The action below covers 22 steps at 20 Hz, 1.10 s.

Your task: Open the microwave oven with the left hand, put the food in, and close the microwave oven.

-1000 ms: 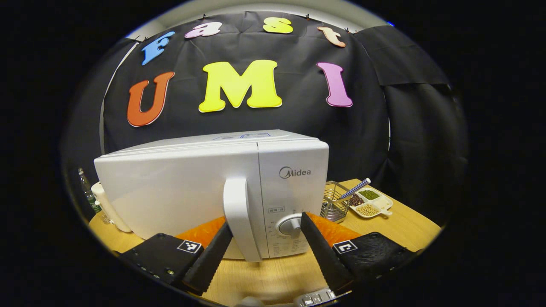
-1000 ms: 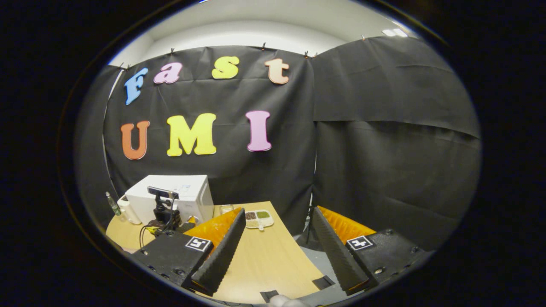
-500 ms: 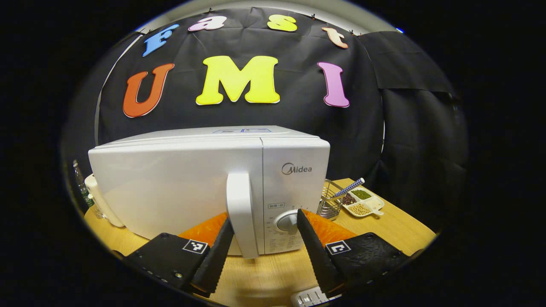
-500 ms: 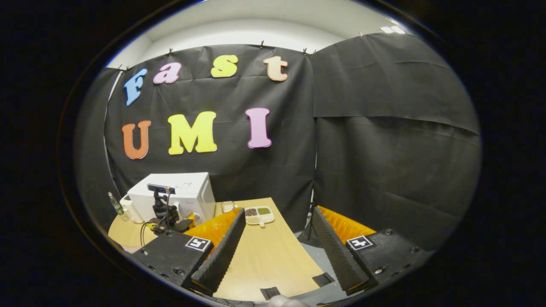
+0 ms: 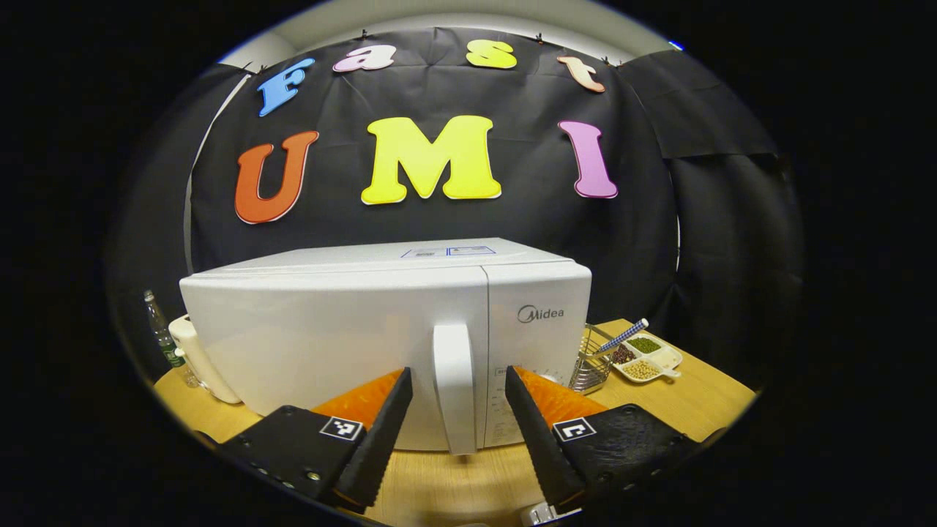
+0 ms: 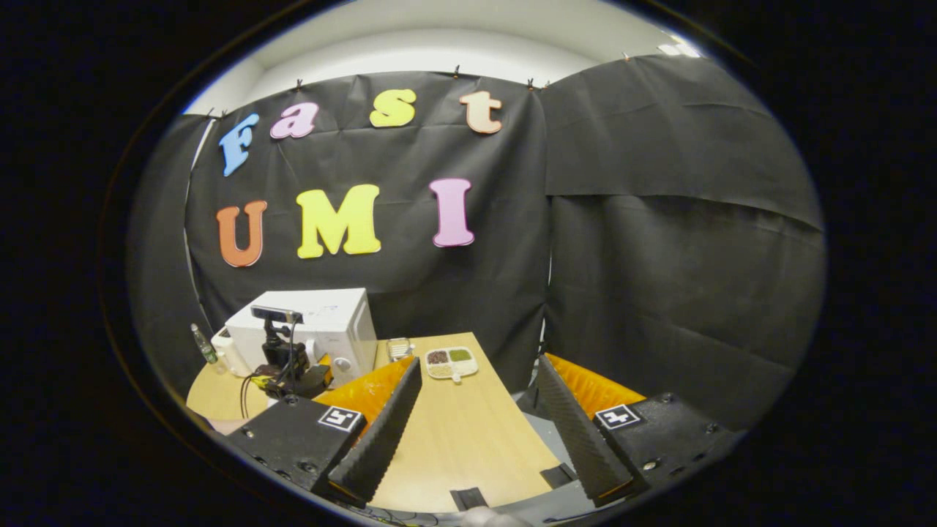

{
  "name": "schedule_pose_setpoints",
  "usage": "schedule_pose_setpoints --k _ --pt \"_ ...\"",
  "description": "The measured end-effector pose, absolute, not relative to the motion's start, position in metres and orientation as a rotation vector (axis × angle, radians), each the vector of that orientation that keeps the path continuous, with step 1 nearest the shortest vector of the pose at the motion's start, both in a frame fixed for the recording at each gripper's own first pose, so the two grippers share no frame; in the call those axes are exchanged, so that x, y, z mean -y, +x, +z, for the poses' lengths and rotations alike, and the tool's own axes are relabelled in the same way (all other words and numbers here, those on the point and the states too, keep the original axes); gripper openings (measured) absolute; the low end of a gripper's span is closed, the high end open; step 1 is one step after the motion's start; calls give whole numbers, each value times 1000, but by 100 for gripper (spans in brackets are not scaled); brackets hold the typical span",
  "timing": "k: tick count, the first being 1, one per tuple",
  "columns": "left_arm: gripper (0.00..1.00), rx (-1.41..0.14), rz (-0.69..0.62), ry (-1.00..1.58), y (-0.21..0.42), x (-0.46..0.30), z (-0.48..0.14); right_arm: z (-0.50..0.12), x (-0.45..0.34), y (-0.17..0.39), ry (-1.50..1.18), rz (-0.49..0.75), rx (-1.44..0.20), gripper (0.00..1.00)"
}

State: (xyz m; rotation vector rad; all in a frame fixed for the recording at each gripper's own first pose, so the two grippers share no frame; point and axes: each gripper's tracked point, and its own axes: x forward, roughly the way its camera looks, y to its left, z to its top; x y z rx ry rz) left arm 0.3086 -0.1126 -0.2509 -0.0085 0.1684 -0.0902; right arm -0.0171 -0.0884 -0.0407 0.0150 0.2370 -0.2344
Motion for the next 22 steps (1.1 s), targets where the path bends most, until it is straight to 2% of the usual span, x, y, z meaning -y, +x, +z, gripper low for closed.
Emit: schedule_pose_setpoints --k 3,5,6,7,11,14,22 --pt "25 -172 -93 -7 308 113 -250 -41 87 -17 7 -233 -239 92" --pt "9 -175 -98 -18 309 114 -250 -40 87 -20 7 -237 -236 92" --pt "16 -178 -100 -25 309 113 -251 -40 87 -20 8 -240 -234 92" --pt "12 -192 -102 -22 307 114 -253 -40 88 -21 9 -241 -232 92" --pt "13 -228 -104 -57 298 113 -260 -42 88 -26 21 -243 -233 92" --pt "13 -170 -119 6 262 103 -254 -41 87 -28 21 -235 -231 92" --pt "12 -221 -114 -18 167 51 -260 -56 42 -11 32 -87 -265 92"
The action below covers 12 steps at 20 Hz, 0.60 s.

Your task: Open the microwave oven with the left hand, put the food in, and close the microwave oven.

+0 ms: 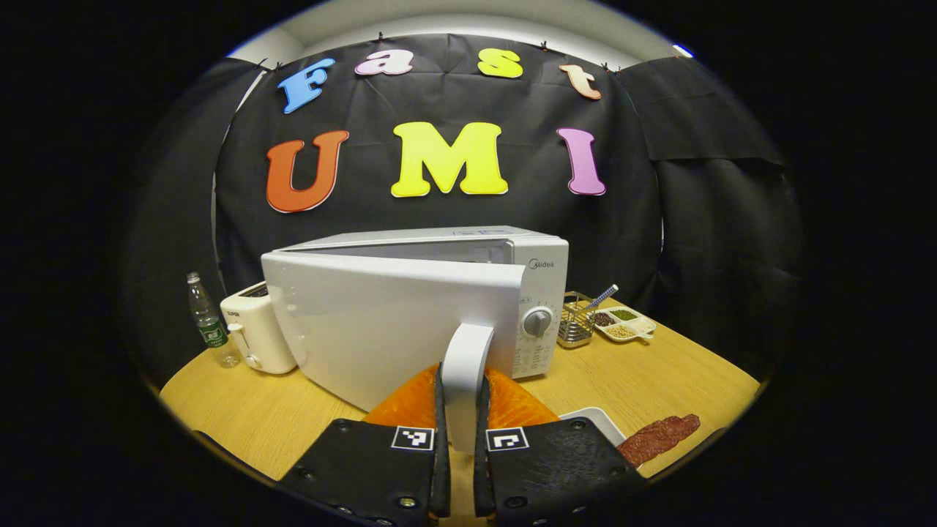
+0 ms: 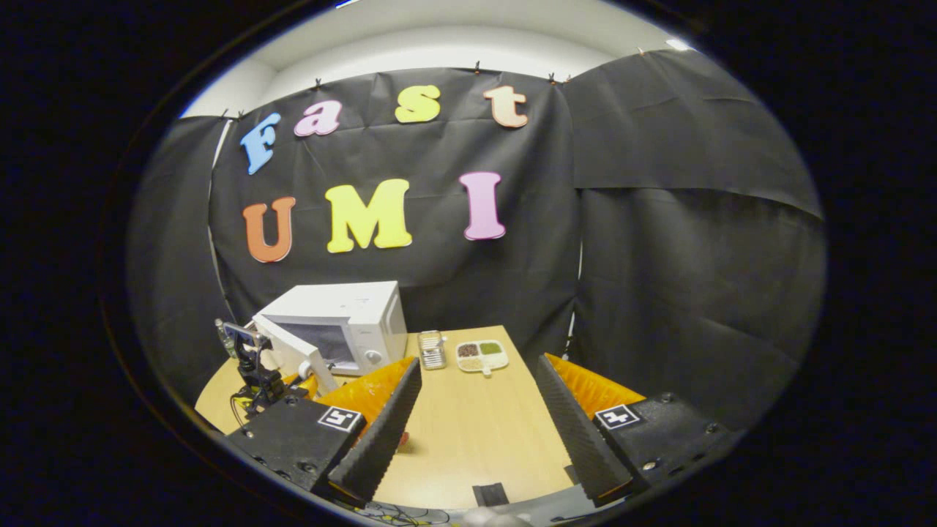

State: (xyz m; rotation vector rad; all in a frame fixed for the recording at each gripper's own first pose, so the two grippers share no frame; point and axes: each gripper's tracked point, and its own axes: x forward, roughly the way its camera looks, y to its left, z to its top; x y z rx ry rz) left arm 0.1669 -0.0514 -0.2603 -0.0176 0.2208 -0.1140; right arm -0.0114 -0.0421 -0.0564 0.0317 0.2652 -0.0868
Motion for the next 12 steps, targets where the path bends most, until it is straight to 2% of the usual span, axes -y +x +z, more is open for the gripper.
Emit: schedule_pose_setpoints --k 1,2,3,4,12 --pt "12 -227 -101 -21 158 44 -260 -59 34 -9 37 -65 -268 92" --pt "12 -226 -87 -19 150 35 -260 -60 25 -7 42 -43 -273 100" --pt "13 -231 -77 -8 141 28 -261 -63 16 -6 44 -22 -280 100" --pt "15 -232 -65 -2 134 20 -262 -67 8 -4 45 -3 -282 92" --pt "23 -269 118 22 76 -78 -263 -75 -45 -1 48 101 -289 92"
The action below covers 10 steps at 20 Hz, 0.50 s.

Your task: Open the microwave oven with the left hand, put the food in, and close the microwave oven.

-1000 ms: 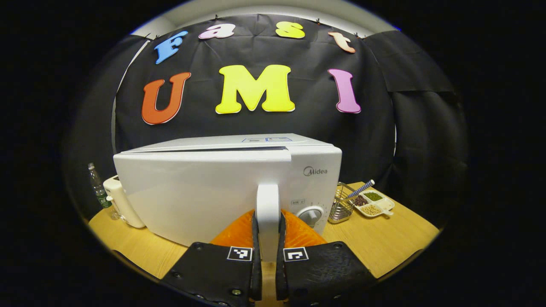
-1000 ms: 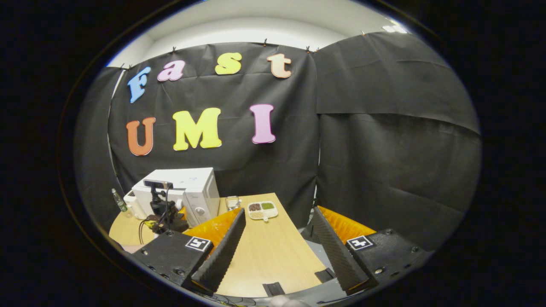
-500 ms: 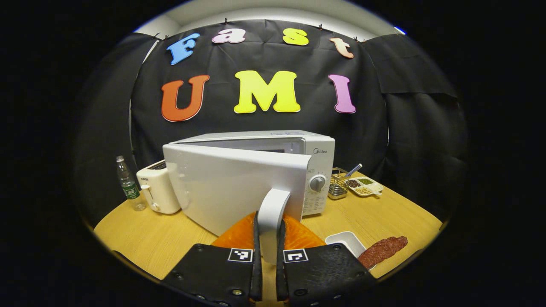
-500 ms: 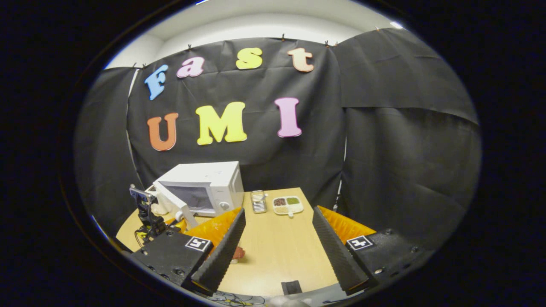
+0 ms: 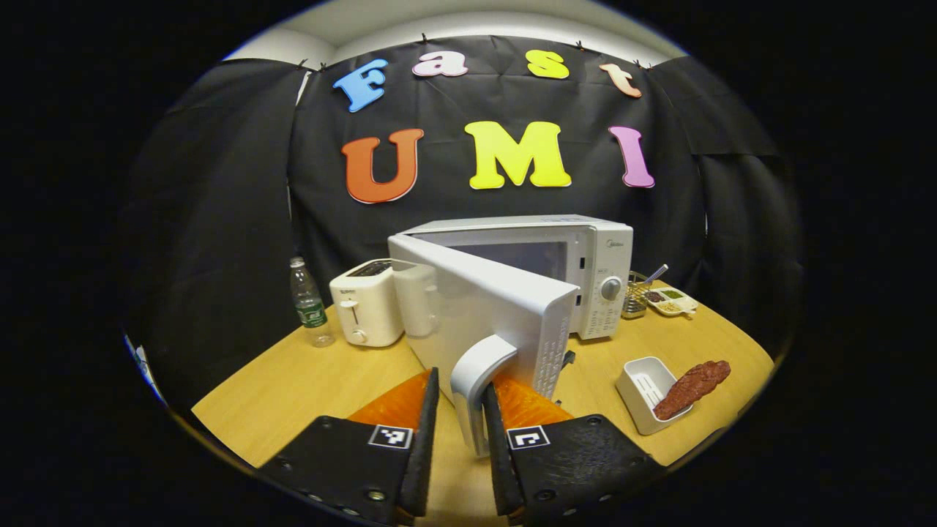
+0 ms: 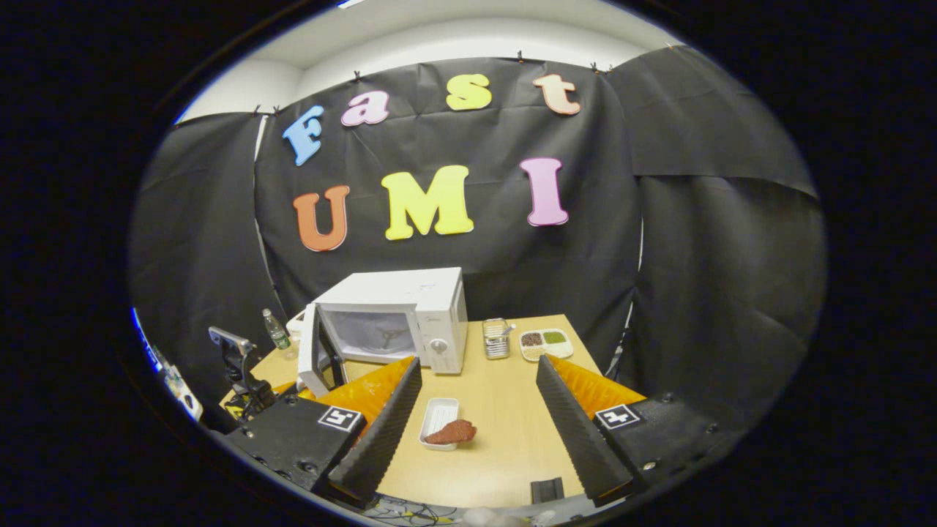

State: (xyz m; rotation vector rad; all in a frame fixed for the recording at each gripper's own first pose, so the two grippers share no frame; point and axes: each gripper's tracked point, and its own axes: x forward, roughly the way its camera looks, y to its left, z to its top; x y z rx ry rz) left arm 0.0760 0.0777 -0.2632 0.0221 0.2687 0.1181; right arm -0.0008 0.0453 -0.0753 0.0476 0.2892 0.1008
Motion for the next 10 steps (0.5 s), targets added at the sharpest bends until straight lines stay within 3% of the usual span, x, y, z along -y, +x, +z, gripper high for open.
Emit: schedule_pose_setpoints --k 2,3,4,6,10 --pt "55 -259 158 35 64 -101 -265 -75 -57 -2 48 123 -281 92" --pt "55 -255 168 43 59 -111 -264 -77 -60 -1 47 131 -282 92" --pt "84 -259 169 42 57 -118 -264 -80 -63 -1 48 134 -286 92" --pt "94 -269 174 44 51 -127 -265 -84 -70 0 55 146 -297 92" --pt "94 -278 198 29 33 -148 -265 -92 -86 4 37 180 -311 92"
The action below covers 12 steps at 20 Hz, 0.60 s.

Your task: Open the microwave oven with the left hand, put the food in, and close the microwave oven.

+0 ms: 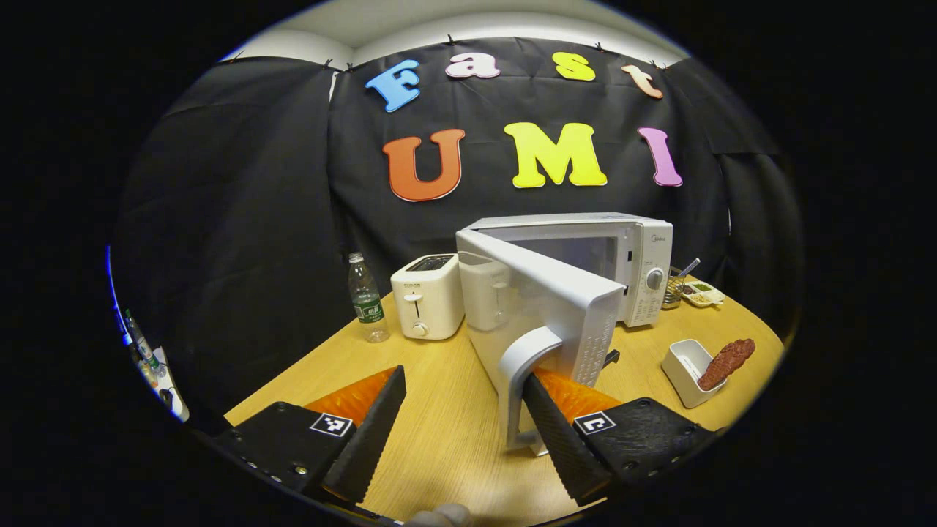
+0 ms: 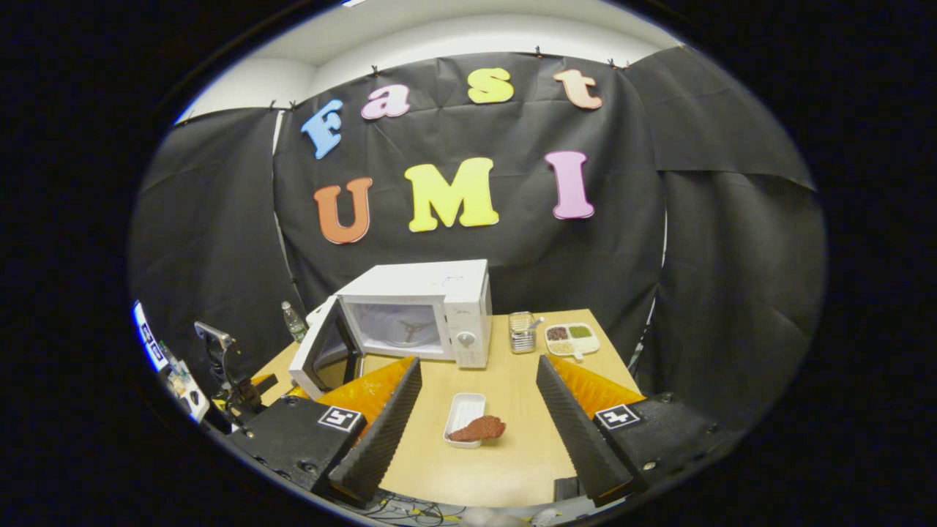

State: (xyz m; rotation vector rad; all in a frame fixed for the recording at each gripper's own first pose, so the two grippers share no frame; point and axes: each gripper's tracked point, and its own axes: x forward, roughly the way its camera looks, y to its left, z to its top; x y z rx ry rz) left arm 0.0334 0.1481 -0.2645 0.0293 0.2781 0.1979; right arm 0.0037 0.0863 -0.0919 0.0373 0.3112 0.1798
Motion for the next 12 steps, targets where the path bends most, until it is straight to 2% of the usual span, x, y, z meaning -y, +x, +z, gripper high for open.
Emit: schedule_pose_setpoints --k 4,9,10,11,12 --pt "94 -254 269 145 9 -189 -252 -107 -97 11 30 215 -325 92" --pt "94 -257 320 154 -21 -217 -236 -145 -95 27 44 245 -387 92" --pt "94 -257 323 152 -27 -217 -232 -158 -93 32 49 258 -407 100" --pt "94 -255 317 149 -32 -214 -229 -176 -88 37 51 260 -444 92" --pt "94 -250 315 149 -36 -210 -223 -195 -85 42 56 270 -483 92"
